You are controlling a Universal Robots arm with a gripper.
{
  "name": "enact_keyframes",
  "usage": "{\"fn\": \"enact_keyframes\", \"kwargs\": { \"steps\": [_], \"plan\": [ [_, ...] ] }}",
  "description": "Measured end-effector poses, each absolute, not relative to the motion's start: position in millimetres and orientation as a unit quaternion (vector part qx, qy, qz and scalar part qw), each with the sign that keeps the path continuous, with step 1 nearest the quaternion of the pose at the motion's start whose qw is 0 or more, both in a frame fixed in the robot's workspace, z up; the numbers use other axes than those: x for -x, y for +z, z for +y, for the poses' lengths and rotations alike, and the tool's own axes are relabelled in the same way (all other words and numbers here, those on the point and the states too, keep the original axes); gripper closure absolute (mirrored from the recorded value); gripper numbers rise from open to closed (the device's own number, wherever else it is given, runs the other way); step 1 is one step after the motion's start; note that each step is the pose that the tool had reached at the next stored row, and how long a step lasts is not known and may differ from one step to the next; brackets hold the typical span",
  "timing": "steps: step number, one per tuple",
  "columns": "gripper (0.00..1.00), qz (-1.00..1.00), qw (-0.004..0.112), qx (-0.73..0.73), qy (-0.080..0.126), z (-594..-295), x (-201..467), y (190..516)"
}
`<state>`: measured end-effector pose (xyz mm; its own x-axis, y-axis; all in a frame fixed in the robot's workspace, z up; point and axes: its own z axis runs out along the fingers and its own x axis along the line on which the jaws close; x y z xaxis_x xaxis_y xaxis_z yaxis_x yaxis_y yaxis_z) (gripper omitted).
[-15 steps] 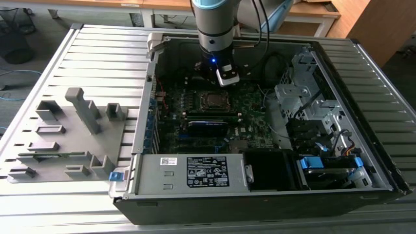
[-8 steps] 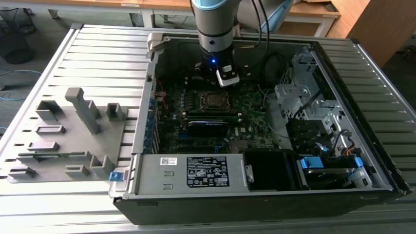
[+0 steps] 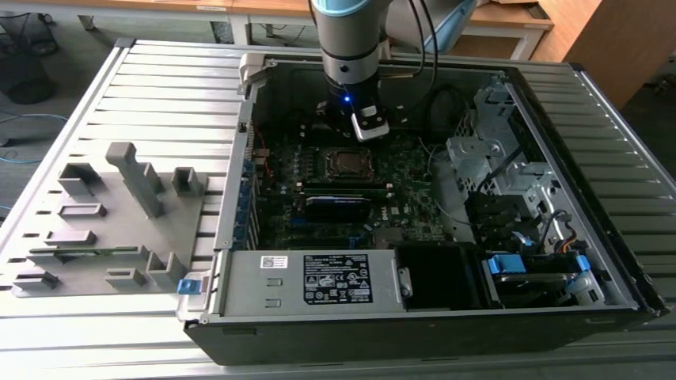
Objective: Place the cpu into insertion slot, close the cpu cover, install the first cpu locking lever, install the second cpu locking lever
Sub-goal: 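Install the first cpu locking lever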
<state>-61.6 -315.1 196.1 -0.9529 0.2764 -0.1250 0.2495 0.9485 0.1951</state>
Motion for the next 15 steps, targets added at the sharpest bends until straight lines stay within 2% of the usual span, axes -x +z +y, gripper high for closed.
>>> {"fn": "enact_keyframes", "kwargs": {
  "steps": [15],
  "plan": [
    [0.89, 0.984, 0.078, -0.133, 0.089, -315.7, 61.6, 196.9]
  ]
}}
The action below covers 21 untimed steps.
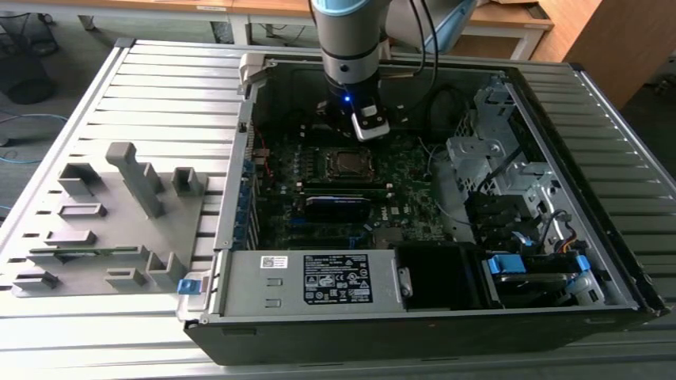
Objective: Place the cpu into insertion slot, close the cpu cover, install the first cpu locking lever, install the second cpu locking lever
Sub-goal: 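Install the first cpu locking lever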
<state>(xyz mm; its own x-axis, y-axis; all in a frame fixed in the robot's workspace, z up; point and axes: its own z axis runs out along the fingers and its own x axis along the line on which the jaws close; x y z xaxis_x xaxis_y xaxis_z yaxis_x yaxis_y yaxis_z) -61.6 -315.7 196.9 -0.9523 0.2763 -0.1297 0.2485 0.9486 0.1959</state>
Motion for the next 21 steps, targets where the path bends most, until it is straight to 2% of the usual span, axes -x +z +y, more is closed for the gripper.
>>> {"fn": "enact_keyframes", "kwargs": {
  "steps": [9, 21],
  "plan": [
    [0.89, 0.983, 0.085, -0.133, 0.09, -315.7, 61.6, 194.2],
    [0.89, 0.983, 0.087, -0.133, 0.091, -315.8, 61.7, 193.3]
  ]
}}
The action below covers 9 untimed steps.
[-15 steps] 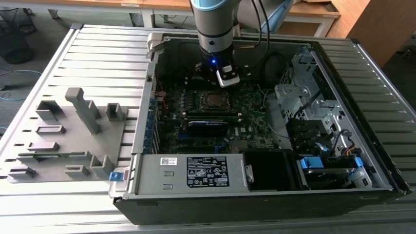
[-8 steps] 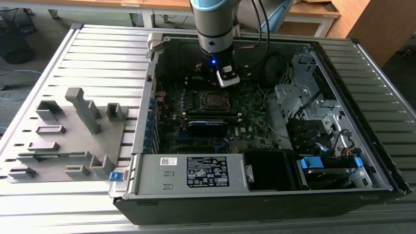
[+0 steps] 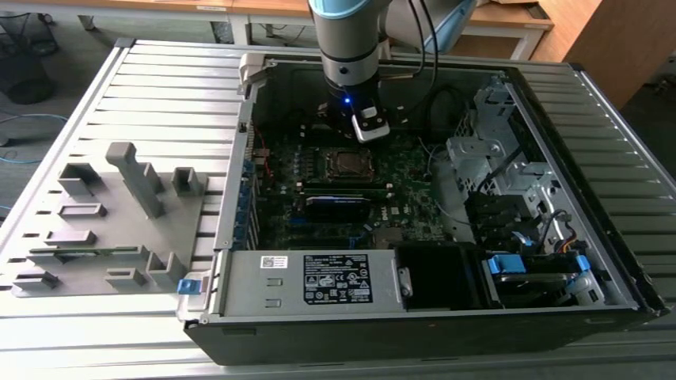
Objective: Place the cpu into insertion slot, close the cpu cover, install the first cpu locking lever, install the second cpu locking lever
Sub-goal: 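Install the first cpu locking lever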
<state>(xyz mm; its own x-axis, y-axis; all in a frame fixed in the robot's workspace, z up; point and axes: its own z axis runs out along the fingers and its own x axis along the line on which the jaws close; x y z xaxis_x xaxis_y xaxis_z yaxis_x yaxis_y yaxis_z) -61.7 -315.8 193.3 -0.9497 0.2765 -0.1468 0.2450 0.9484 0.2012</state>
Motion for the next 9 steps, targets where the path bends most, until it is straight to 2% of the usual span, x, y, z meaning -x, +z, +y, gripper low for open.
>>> {"fn": "enact_keyframes", "kwargs": {
  "steps": [9],
  "plan": [
    [0.89, 0.983, 0.088, -0.133, 0.094, -316.2, 61.7, 191.9]
  ]
}}
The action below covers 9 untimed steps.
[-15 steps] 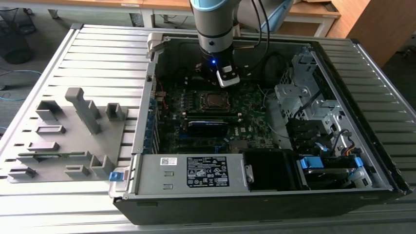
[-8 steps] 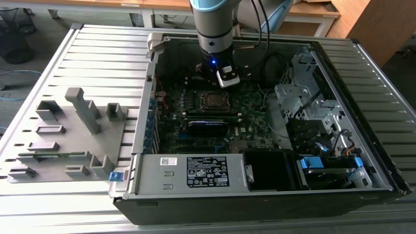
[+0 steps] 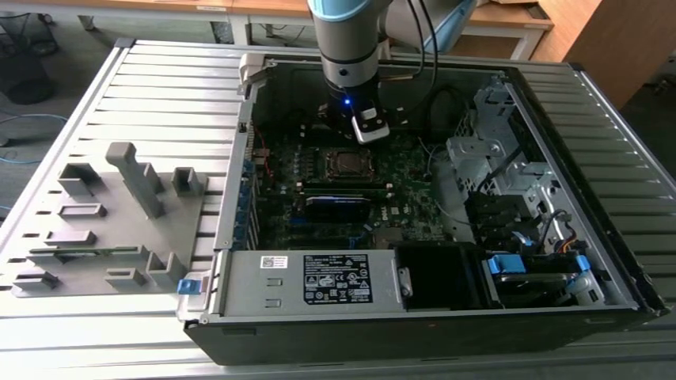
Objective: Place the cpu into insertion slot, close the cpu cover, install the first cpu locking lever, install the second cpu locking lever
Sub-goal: 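Install the first cpu locking lever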
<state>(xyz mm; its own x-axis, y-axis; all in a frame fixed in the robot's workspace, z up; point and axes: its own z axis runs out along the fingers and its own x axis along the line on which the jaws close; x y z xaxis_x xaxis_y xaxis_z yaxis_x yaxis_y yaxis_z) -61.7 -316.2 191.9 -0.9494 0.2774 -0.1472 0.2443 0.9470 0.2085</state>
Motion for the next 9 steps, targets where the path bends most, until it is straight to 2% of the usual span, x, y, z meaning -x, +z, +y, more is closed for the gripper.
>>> {"fn": "enact_keyframes", "kwargs": {
  "steps": [9],
  "plan": [
    [0.89, 0.982, 0.087, -0.133, 0.101, -316, 62, 205]
  ]
}}
